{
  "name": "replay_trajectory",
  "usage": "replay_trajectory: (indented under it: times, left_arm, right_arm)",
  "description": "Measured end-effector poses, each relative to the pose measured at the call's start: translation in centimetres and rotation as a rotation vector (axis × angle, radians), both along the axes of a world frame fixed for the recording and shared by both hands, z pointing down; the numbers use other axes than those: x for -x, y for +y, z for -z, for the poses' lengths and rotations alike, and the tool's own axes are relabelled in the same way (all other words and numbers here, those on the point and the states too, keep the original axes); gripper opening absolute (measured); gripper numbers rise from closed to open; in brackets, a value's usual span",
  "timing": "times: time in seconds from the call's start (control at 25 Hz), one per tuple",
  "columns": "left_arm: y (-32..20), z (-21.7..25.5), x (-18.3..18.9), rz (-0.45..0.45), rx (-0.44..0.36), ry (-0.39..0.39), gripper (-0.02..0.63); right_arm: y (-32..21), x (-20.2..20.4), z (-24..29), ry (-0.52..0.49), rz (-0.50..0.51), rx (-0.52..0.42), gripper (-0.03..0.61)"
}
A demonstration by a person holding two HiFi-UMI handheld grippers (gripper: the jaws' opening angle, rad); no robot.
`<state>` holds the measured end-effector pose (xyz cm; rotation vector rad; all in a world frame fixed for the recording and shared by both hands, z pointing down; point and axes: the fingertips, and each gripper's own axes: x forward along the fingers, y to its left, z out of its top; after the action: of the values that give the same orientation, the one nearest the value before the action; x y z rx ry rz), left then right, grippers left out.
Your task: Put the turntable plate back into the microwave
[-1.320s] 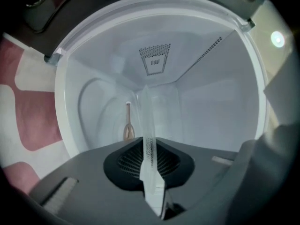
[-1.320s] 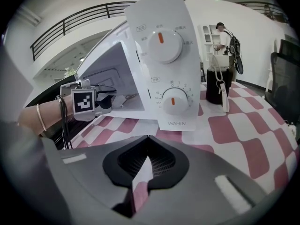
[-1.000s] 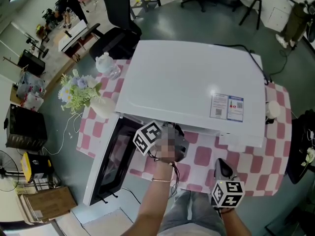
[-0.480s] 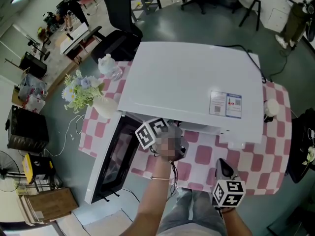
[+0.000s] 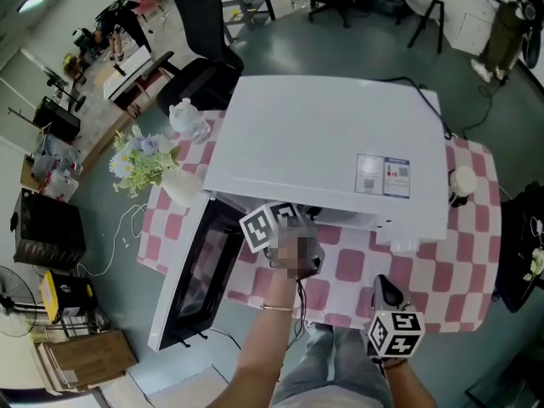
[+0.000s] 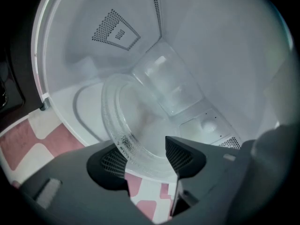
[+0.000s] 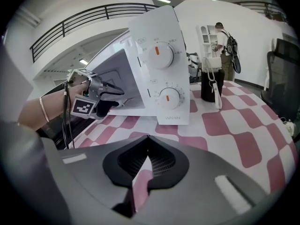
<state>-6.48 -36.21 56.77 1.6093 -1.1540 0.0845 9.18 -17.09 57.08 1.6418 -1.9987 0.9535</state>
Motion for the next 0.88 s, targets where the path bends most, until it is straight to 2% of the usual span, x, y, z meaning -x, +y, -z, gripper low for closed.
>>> replay_trajectory:
  times: [0.48, 0.88]
  left_arm:
    - [1.0, -0.5, 0.2, -0.056, 0.020, -0.104, 0.245]
    - [2.2, -0.3, 0.2, -0.067, 0.038, -0.063, 0.250]
  right_arm:
    - [1.4, 0.8, -0.2, -0.008, 0.006, 0.015, 0.011]
    - [1.9, 1.5, 0.2, -0.009, 0.014, 0.014, 0.011]
